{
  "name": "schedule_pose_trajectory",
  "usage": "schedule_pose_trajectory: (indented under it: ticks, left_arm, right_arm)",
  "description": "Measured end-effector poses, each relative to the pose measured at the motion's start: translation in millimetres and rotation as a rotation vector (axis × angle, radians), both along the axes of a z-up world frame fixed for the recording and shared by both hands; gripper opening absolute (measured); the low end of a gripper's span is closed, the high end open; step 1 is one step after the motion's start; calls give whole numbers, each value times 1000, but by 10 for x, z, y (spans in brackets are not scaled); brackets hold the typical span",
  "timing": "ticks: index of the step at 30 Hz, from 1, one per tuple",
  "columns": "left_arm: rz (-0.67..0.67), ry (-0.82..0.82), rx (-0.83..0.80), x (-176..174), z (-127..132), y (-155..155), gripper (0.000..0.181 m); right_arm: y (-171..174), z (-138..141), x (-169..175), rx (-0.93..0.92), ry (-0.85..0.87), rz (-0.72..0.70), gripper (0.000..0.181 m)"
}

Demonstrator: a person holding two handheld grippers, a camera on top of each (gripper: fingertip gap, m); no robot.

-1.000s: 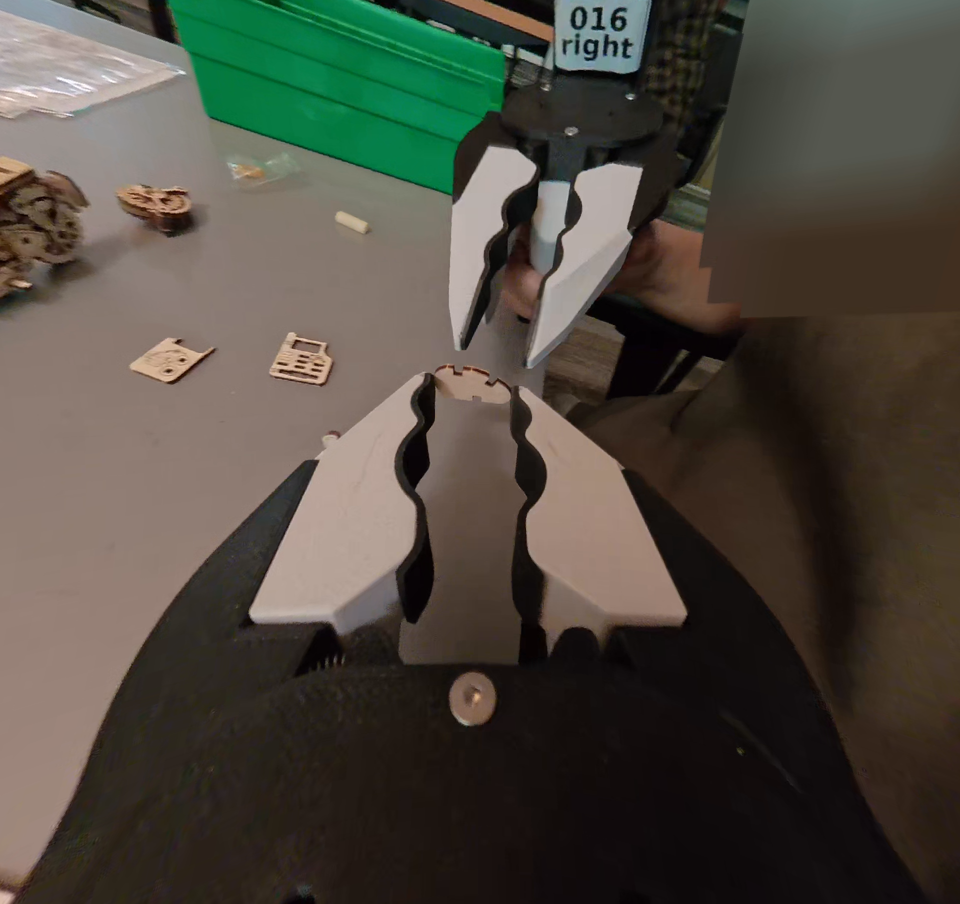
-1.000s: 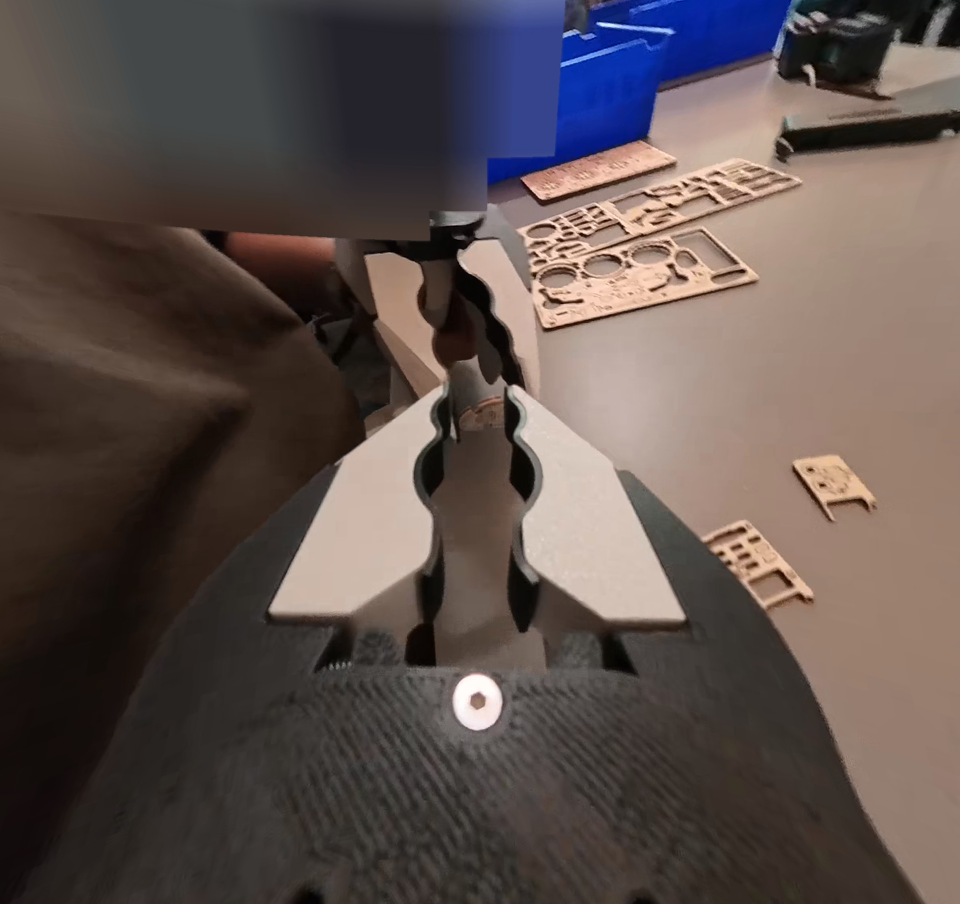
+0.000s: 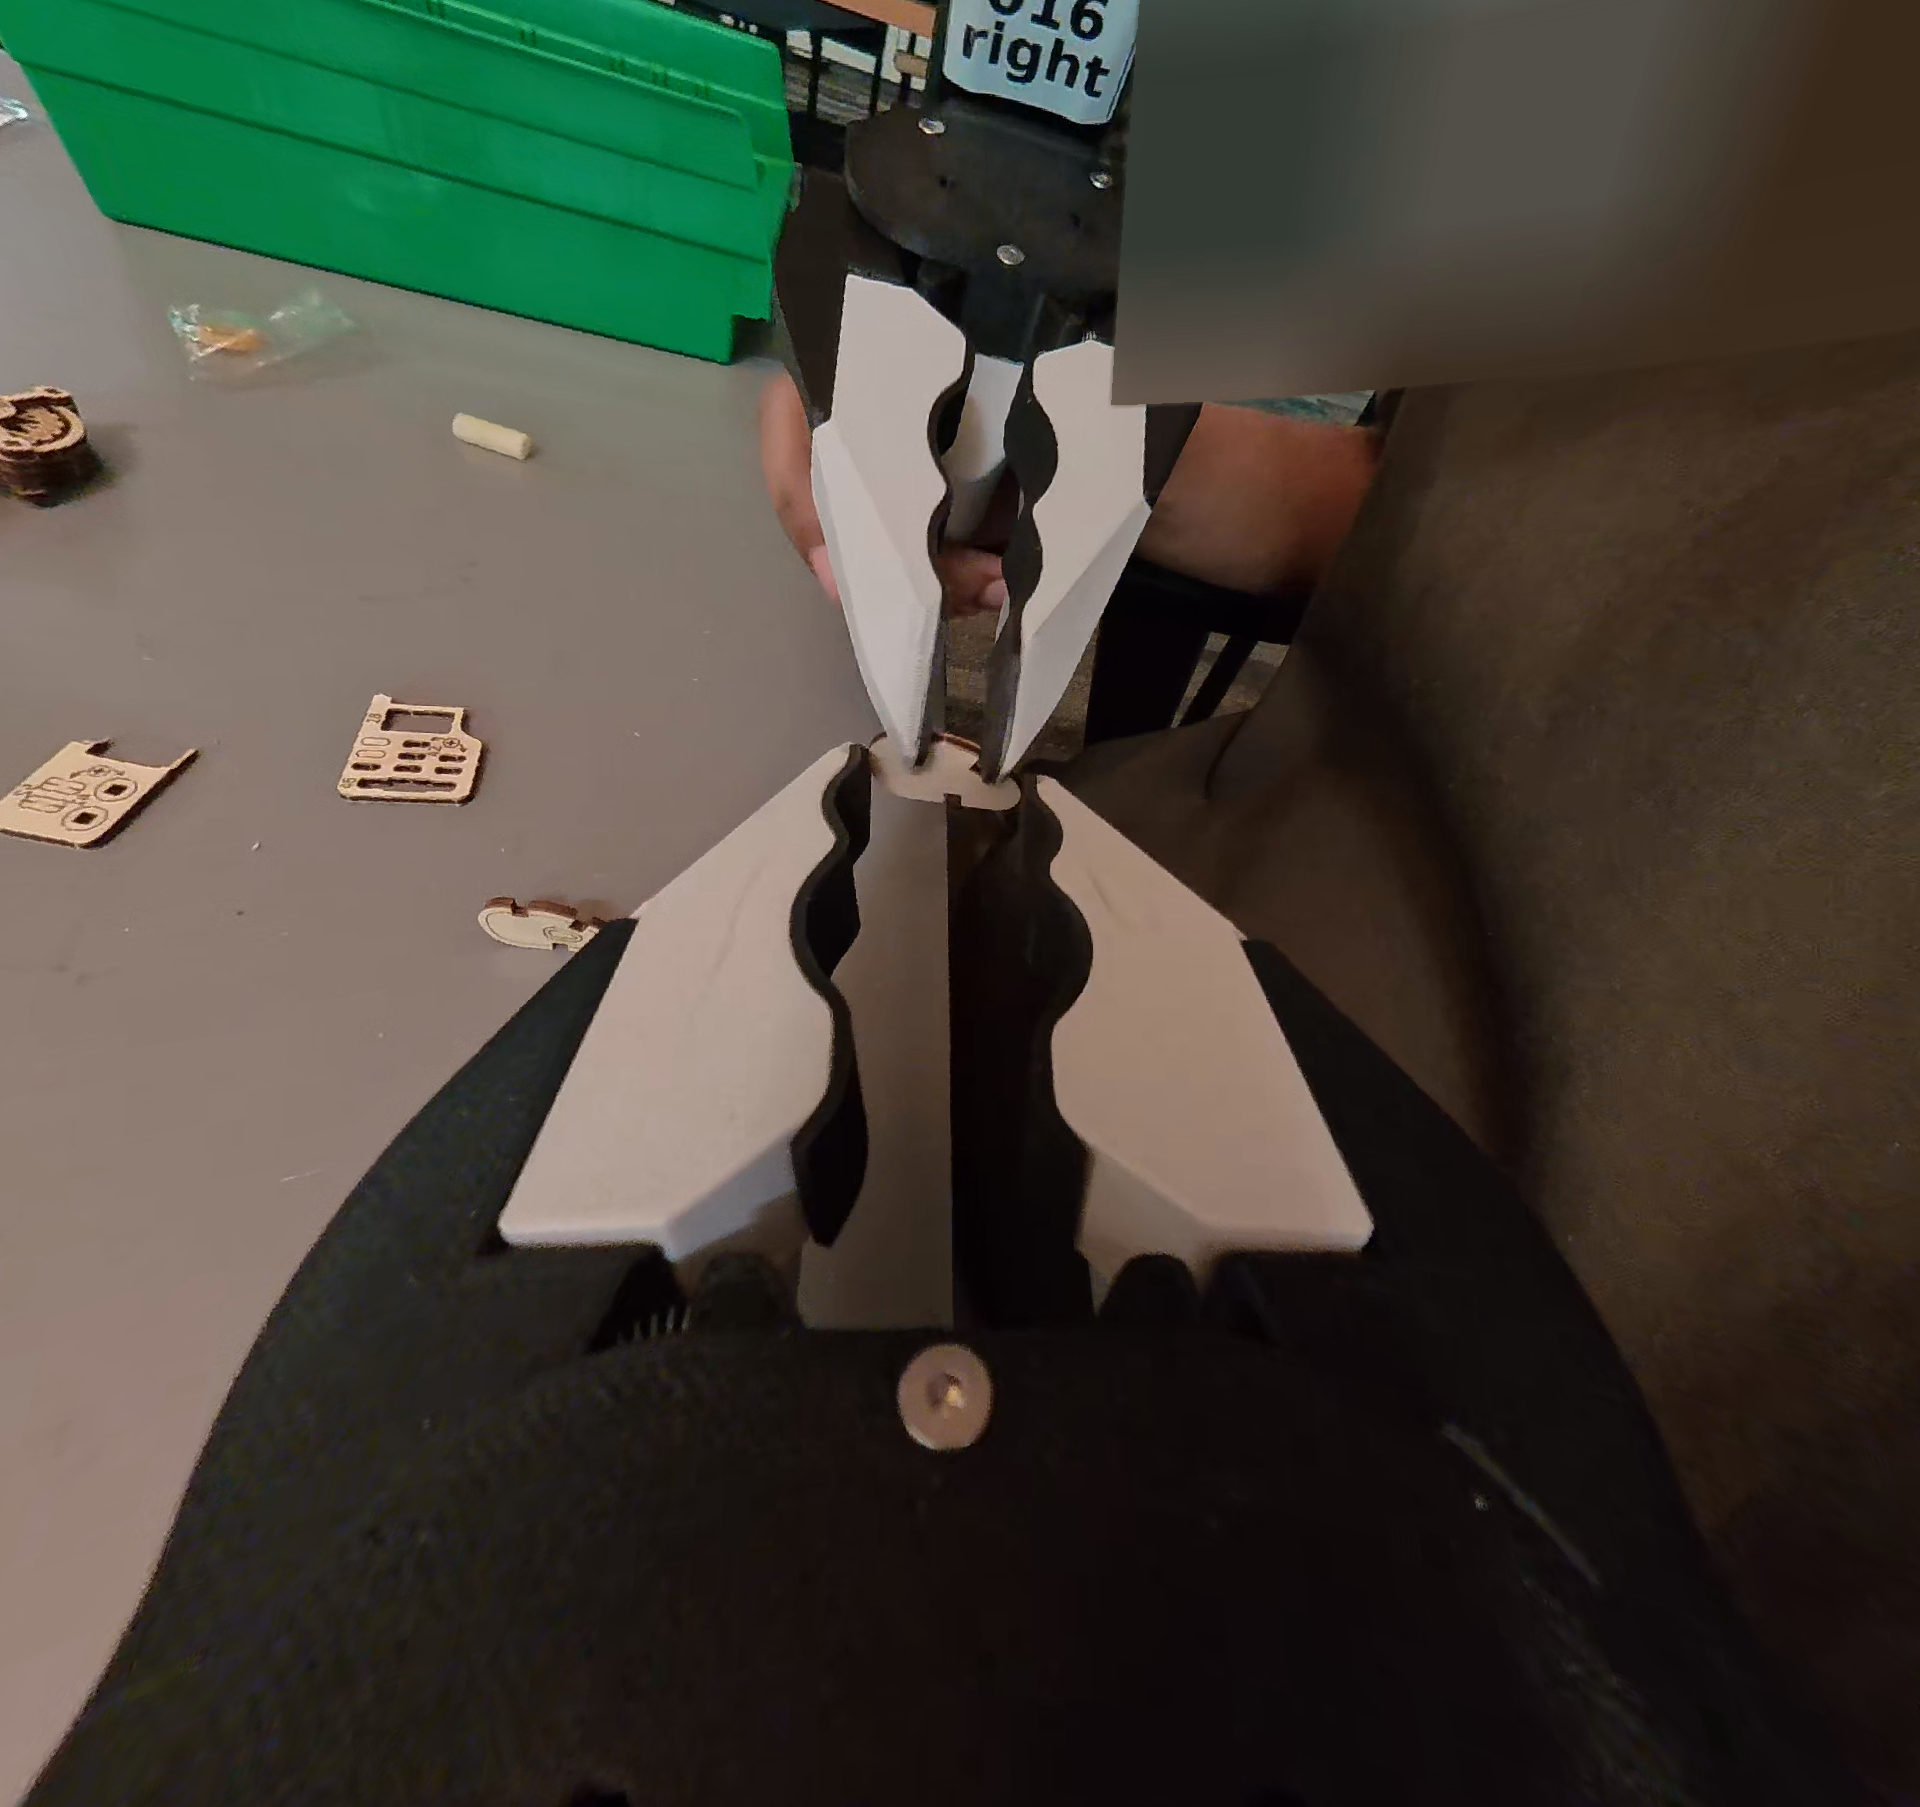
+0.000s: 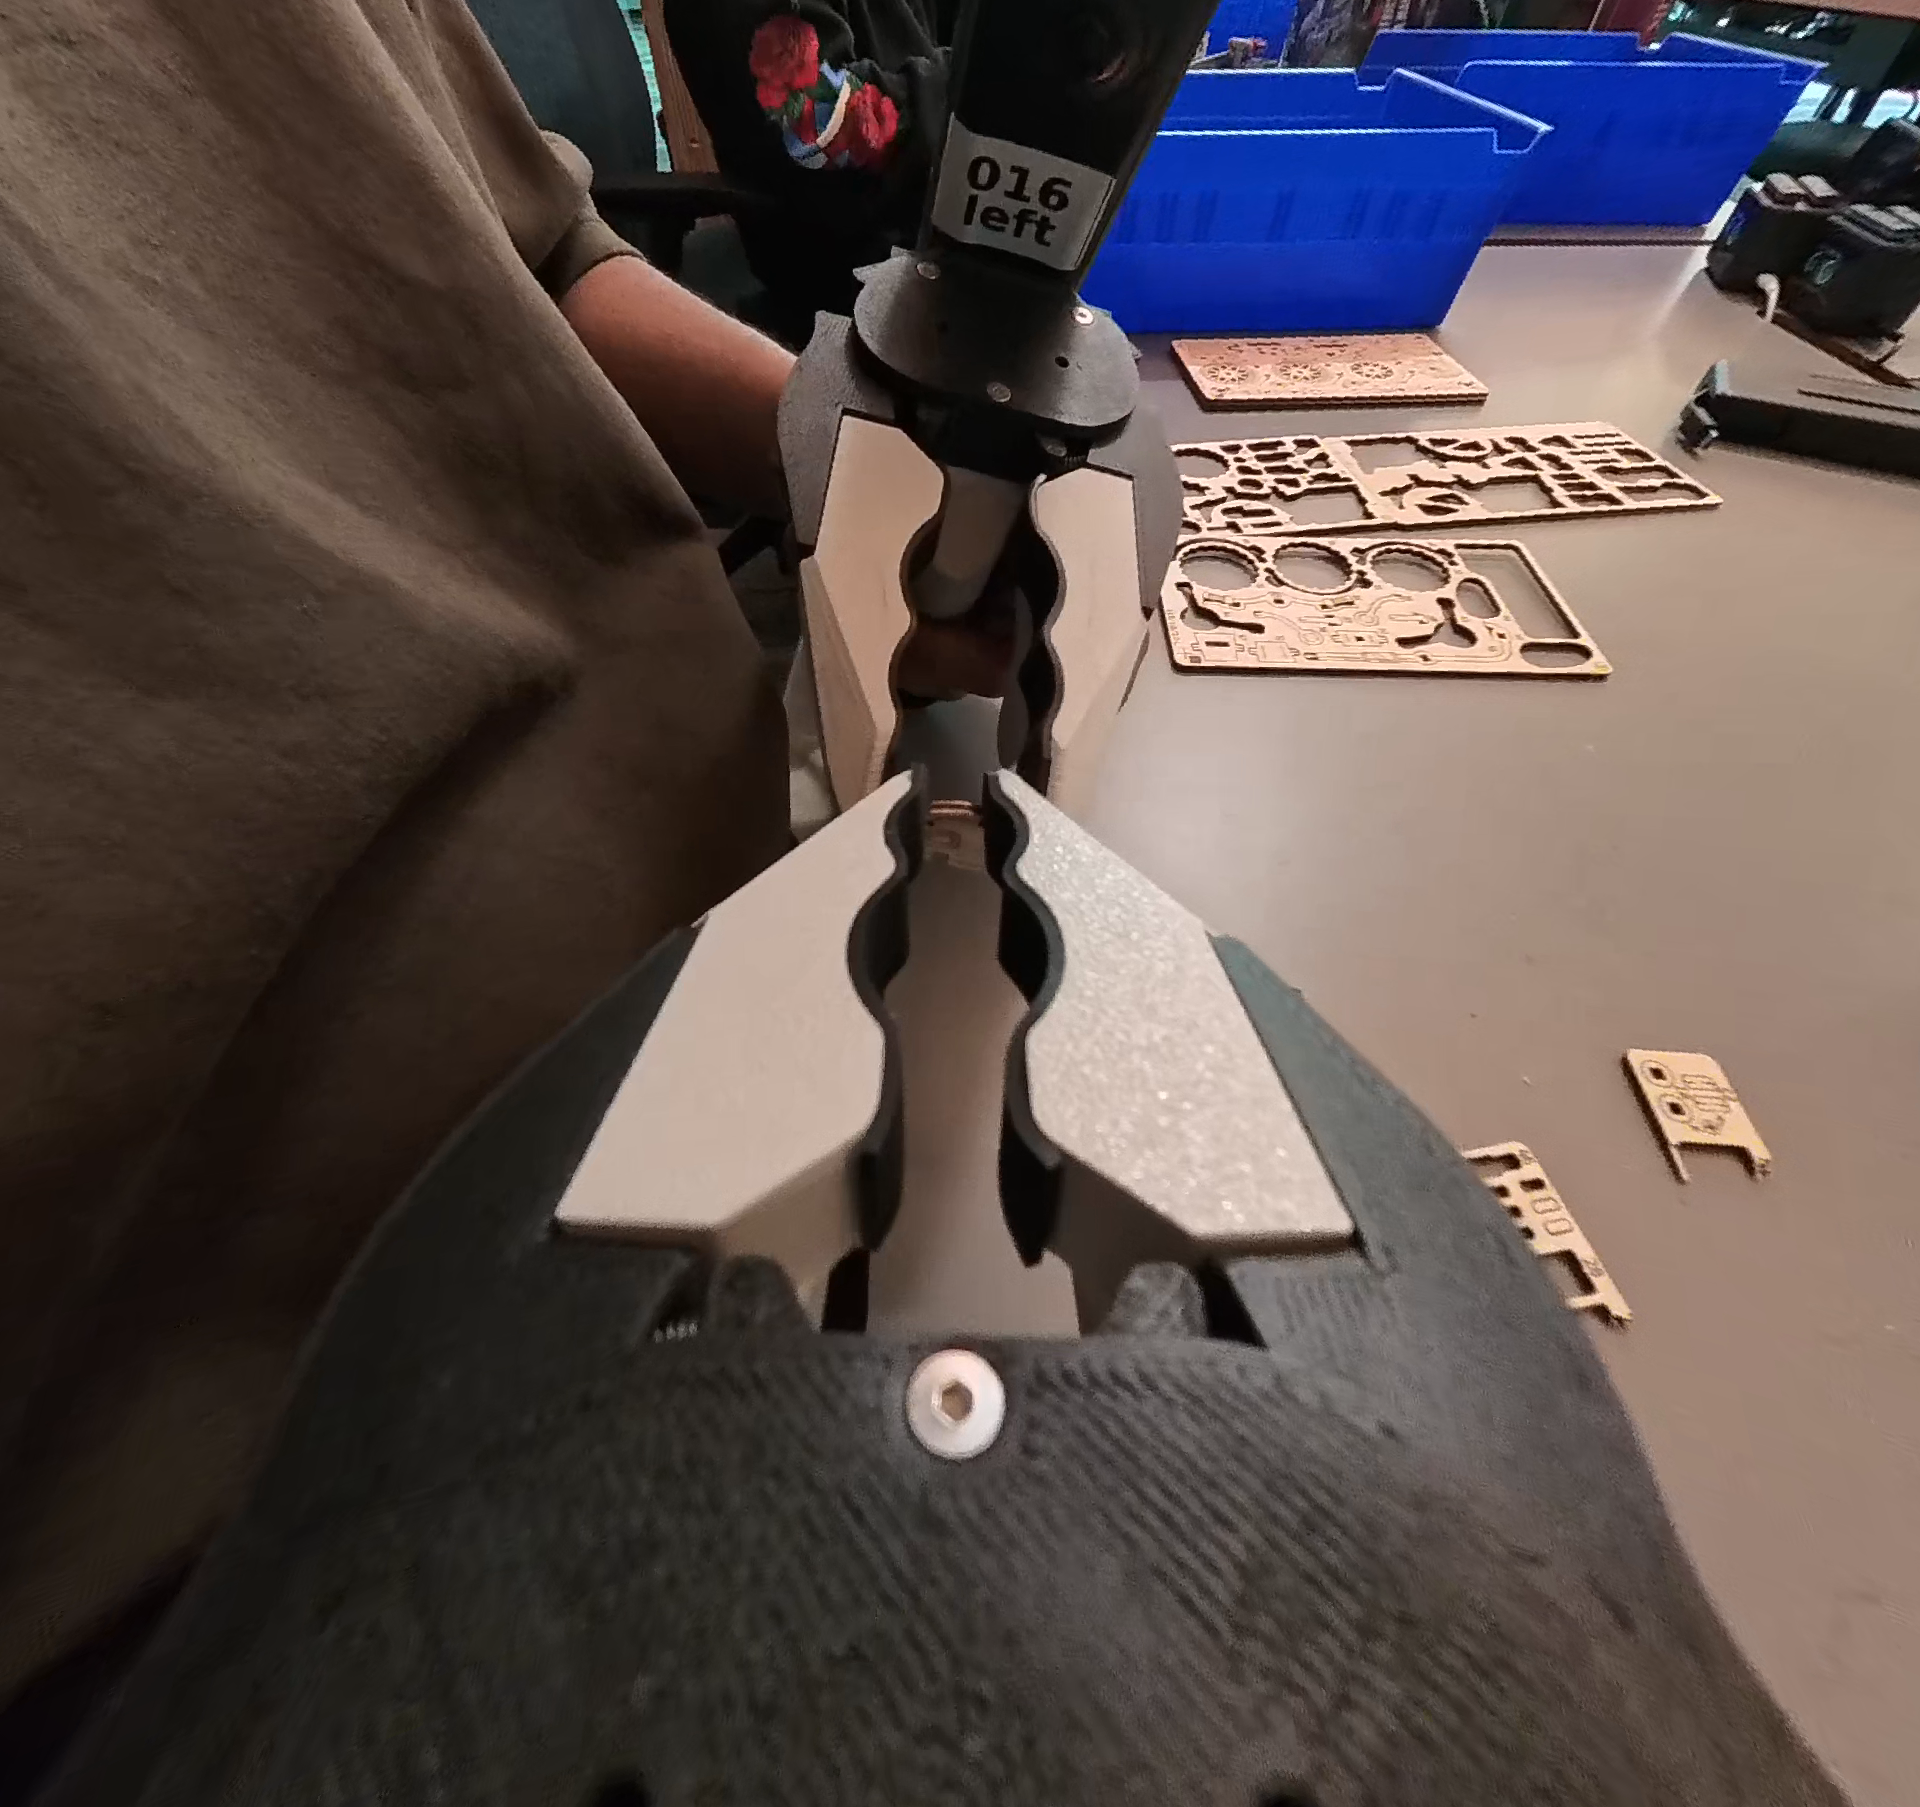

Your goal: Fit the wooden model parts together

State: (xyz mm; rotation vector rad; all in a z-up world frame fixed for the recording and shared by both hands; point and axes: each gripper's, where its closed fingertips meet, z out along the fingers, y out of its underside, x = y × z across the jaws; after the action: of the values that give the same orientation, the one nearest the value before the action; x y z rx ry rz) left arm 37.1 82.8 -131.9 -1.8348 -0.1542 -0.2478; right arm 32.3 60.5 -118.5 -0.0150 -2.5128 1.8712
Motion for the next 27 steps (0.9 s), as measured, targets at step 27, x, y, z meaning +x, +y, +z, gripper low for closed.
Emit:
schedule_pose_trajectory:
  ticks: [27]
  left_arm:
    - [-74, -50, -121, 138, -178, 12, 27]
  right_arm:
    - [78, -172, 110, 697, 487, 512, 16]
